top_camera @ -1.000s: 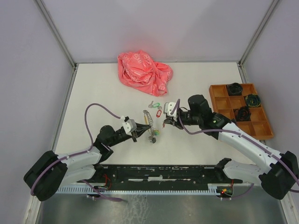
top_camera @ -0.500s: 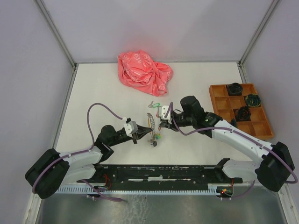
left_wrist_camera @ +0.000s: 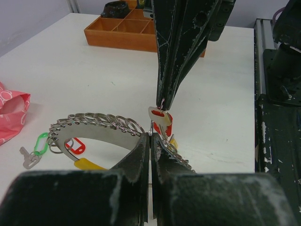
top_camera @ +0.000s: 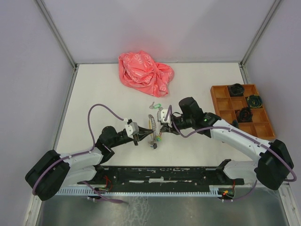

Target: Put the keys on the keyring

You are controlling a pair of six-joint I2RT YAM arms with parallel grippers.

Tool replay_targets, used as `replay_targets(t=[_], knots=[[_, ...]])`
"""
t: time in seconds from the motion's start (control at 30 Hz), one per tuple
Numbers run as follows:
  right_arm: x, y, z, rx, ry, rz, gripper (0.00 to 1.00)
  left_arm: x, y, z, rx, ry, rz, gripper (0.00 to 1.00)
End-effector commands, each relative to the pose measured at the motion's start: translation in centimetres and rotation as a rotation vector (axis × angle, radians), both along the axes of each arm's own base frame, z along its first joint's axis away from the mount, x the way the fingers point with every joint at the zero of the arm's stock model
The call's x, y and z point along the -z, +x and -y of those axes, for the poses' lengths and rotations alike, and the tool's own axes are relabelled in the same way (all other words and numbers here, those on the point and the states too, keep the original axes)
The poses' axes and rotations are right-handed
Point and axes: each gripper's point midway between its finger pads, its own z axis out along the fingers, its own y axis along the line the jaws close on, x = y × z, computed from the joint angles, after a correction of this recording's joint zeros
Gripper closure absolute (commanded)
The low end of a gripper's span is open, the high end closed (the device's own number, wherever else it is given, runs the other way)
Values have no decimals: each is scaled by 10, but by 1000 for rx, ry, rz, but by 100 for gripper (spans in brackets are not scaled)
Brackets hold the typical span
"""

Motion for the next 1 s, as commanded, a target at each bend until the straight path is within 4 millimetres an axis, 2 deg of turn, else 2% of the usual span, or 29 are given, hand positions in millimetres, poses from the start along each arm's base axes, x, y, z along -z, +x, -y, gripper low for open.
replay_targets(t=[0.0, 0.23, 0.97], knots=[[-15, -1, -10, -71, 33, 39, 99, -32, 0, 5, 33, -52, 139, 97], [-18, 2, -15, -88, 53, 65, 99, -33, -3, 7, 58, -50, 144, 97], [-17, -5, -19, -149, 71, 52, 99, -32, -10, 13, 116, -45, 144, 97]])
